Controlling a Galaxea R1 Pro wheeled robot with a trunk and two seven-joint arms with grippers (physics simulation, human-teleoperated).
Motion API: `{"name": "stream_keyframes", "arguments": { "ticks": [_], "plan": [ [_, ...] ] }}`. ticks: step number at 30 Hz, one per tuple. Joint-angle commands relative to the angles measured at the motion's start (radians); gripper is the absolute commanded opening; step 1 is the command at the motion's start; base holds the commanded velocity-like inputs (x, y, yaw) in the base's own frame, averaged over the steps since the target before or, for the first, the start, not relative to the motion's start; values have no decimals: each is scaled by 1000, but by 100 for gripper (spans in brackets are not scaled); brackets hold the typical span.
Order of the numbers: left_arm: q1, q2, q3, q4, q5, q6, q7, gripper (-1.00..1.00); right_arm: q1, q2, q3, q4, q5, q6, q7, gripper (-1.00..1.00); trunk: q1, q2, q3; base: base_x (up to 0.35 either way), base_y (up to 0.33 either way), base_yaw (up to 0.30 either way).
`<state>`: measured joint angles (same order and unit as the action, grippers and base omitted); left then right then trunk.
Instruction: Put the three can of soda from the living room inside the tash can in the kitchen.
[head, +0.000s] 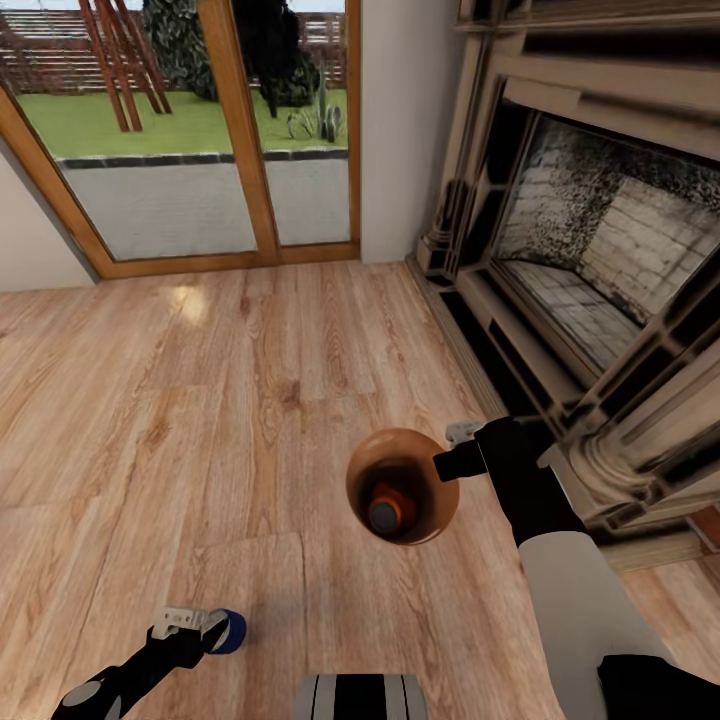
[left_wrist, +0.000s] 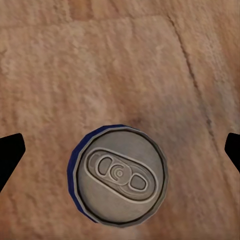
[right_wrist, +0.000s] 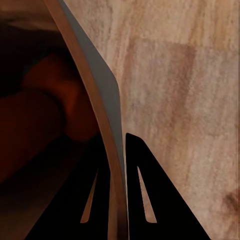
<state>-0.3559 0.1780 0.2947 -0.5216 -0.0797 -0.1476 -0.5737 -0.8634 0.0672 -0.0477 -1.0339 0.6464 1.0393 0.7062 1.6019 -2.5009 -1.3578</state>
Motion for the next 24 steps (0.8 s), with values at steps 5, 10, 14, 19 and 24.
{"name": "stream_keyframes", "arguments": {
  "ticks": [5,10,14,19,24],
  "plan": [
    [0,0,-1,1,-1,0,0,100,0,0,0,0,-25,8,4,-100,2,-1,-19,0,0,0],
    [0,0,-2,1,-1,0,0,100,0,1,0,0,-26,8,4,-100,4,-2,-39,0,0,0],
    [0,0,-2,2,-2,0,0,100,1,2,0,0,-27,8,4,-100,5,-3,-42,0,0,0],
    [0,0,-2,2,-1,0,0,100,1,2,1,0,-27,8,4,-100,5,-3,-42,0,0,0],
    [0,0,-3,2,-2,0,0,100,1,2,1,0,-27,8,4,-100,5,-3,-42,15,0,0]
  ]
}}
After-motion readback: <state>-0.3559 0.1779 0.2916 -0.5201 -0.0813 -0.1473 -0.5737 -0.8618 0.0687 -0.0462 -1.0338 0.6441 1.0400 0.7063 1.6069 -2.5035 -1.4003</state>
